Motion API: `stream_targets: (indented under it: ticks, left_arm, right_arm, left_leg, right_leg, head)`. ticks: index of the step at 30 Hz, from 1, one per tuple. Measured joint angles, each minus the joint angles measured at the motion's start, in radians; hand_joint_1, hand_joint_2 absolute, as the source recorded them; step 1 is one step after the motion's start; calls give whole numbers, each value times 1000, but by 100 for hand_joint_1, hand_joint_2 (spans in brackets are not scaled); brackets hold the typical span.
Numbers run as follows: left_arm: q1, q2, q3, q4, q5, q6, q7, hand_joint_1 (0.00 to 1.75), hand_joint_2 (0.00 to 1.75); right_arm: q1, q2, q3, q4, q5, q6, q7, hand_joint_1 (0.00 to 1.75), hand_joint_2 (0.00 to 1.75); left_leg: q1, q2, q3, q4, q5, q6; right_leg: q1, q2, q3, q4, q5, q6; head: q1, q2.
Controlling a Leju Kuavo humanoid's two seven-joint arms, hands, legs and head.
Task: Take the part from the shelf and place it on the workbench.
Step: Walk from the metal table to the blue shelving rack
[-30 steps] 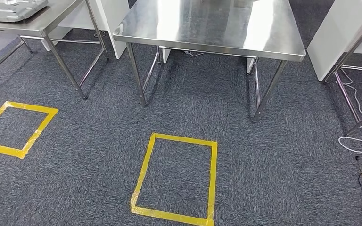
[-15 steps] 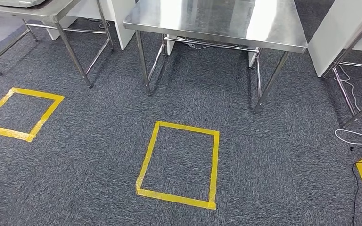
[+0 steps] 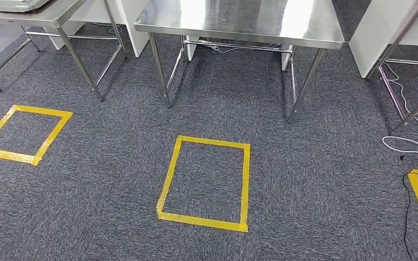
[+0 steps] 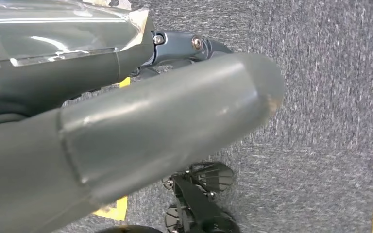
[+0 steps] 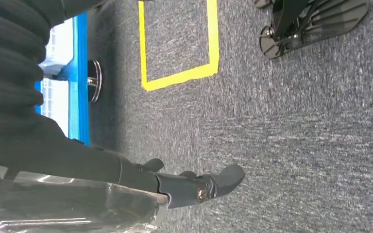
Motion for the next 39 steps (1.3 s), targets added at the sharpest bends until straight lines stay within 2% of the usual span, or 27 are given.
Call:
stream_targets:
  ticks: [2,3,4,5,6,8,10,12,14,16,18,19,20,21,22,23,24,25,26,28,30,32,34,35,36,37,39]
  left_arm:
    - [1,0,0,0,0,0,0,0,0]
    - [2,1,0,0,0,0,0,0,0]
    - [2,1,0,0,0,0,0,0,0]
    - [3,1,0,0,0,0,0,0,0]
    - [3,1,0,0,0,0,0,0,0]
    - [3,2,0,0,0,2,1,0,0]
    - [3,3,0,0,0,3,2,0,0]
    - [3,3,0,0,0,3,3,0,0]
    - [3,2,0,0,-1,3,3,0,0]
    - [3,3,0,0,-1,3,3,0,0]
    - [4,3,1,0,-1,3,3,0,0]
    - [4,4,1,0,-2,3,3,0,0]
    - [4,4,1,0,-2,3,3,0,0]
    - [4,3,1,0,-3,3,3,0,0]
    - [3,2,0,0,-3,3,3,0,0]
    - [3,2,0,0,-3,3,3,0,0]
    - [2,1,0,0,-3,3,3,0,0]
    - [2,1,0,0,-3,3,3,0,0]
    - [2,2,0,0,-3,3,3,0,0]
    - [0,2,1,0,-3,3,3,0,0]
    - [-2,2,0,0,-4,3,3,0,0]
    - [-1,2,1,0,-5,3,3,0,0]
    - [3,3,1,0,-6,3,3,0,0]
    - [4,3,1,0,-6,2,3,0,0]
    - [4,3,1,0,-6,2,3,0,0]
    - [4,3,1,0,-6,2,3,0,0]
    - [3,4,1,0,-7,1,4,0,0]
  right_arm:
    - [0,0,1,0,0,2,0,0,175]
    - [1,0,1,0,0,2,0,0,175]
    - [2,0,1,0,0,2,0,0,175]
    - [3,0,1,0,0,2,0,0,175]
    - [3,0,1,0,0,2,0,0,175]
    - [1,1,1,0,0,2,0,0,175]
    - [-3,2,1,0,-1,2,-1,0,175]
    - [-4,2,2,0,-2,2,-2,0,175]
    - [-3,2,2,0,-5,2,-5,0,175]
    - [-2,3,1,0,-8,2,-9,0,175]
    - [-1,4,1,0,-9,3,-10,0,175]
    - [0,5,1,0,-9,3,-11,0,175]
    - [2,5,1,0,-9,3,-11,0,175]
    - [3,4,1,0,-9,3,-12,0,175]
    - [4,4,1,0,-9,3,-12,0,175]
    - [3,4,1,0,-9,3,-13,0,175]
    - [1,4,2,0,-9,3,-13,0,175]
    - [0,4,2,0,-9,4,-13,0,175]
    - [-1,5,2,0,-9,4,-14,0,175]
    - [1,5,2,0,-9,4,-14,0,175]
    - [2,7,2,0,-9,4,-14,0,175]
    - [1,8,2,0,-9,4,-14,0,175]
    - [1,8,2,0,-9,4,-14,0,175]
    - [2,8,2,0,-10,4,-14,0,175]
    - [3,8,2,0,-10,4,-14,0,175]
    - [3,9,2,0,-10,4,-14,0,175]
    - [3,10,2,0,-9,3,-14,0,175]
  left_leg:
    - [4,-12,-62,135,-73,-10]
    - [6,-14,-90,195,-95,-13]
    - [8,-15,-103,224,-97,-14]
    - [10,-15,-99,215,-79,-15]
    - [12,-17,-76,170,-46,-14]
    - [15,-43,-6,28,21,-8]
    - [15,-63,31,-53,45,-2]
    - [10,-54,29,-62,47,8]
    - [11,-36,28,-72,57,25]
    - [13,-13,26,-80,64,37]
    - [11,10,22,-79,65,39]
    - [10,22,21,-79,65,39]
    - [10,34,21,-78,65,39]
    - [10,45,22,-78,64,38]
    - [10,56,24,-77,63,36]
    - [8,65,26,-76,61,32]
    - [5,75,27,-73,58,27]
    - [2,84,29,-71,55,22]
    - [-1,93,30,-69,53,17]
    - [2,104,33,-67,48,5]
    - [9,64,22,-35,18,-7]
    - [12,5,-26,76,-52,-14]
    - [13,-15,-88,206,-106,-15]
    - [13,-17,-101,230,-104,-14]
    - [13,-18,-99,221,-83,-13]
    - [14,-22,-78,172,-45,-10]
    - [17,-39,-15,34,26,-5]
  right_leg:
    - [2,3,-8,1,6,-9]
    - [3,5,-11,1,8,-11]
    - [3,8,-13,2,9,-12]
    - [3,12,-14,3,11,-11]
    - [3,17,-14,4,11,-11]
    - [6,29,-17,9,13,-7]
    - [11,41,-26,14,16,2]
    - [13,52,-39,13,23,16]
    - [12,47,-58,35,12,25]
    - [10,29,-102,125,-39,22]
    - [6,21,-161,255,-98,22]
    - [4,19,-175,294,-110,28]
    - [3,16,-169,295,-106,36]
    - [2,9,-143,255,-88,47]
    - [1,-7,-102,185,-62,56]
    - [1,-31,-63,111,-39,60]
    - [3,-50,-34,55,-21,58]
    - [5,-62,-19,24,-12,52]
    - [8,-62,-19,15,-9,44]
    - [5,-39,-20,15,-4,30]
    - [-3,-19,-19,12,2,17]
    - [-4,2,-22,12,7,7]
    - [-1,26,-26,13,11,0]
    - [0,38,-26,13,12,-1]
    - [0,52,-25,14,12,-2]
    - [0,65,-24,14,13,-2]
    - [4,83,-22,18,12,0]
  head:
    - [-2,0]
    - [-1,0]
    - [-2,0]
    - [-1,0]
    - [-1,0]
    - [-1,0]
    - [0,0]
    - [0,0]
    - [1,0]
    - [3,0]
    - [4,0]
    - [3,0]
    - [4,0]
    - [4,0]
    - [4,0]
    - [5,0]
    - [5,0]
    - [4,0]
    - [3,0]
    - [2,0]
    - [0,0]
    - [-2,0]
    - [-2,0]
    - [-2,0]
    - [-2,0]
    - [-2,0]
    - [-2,0]
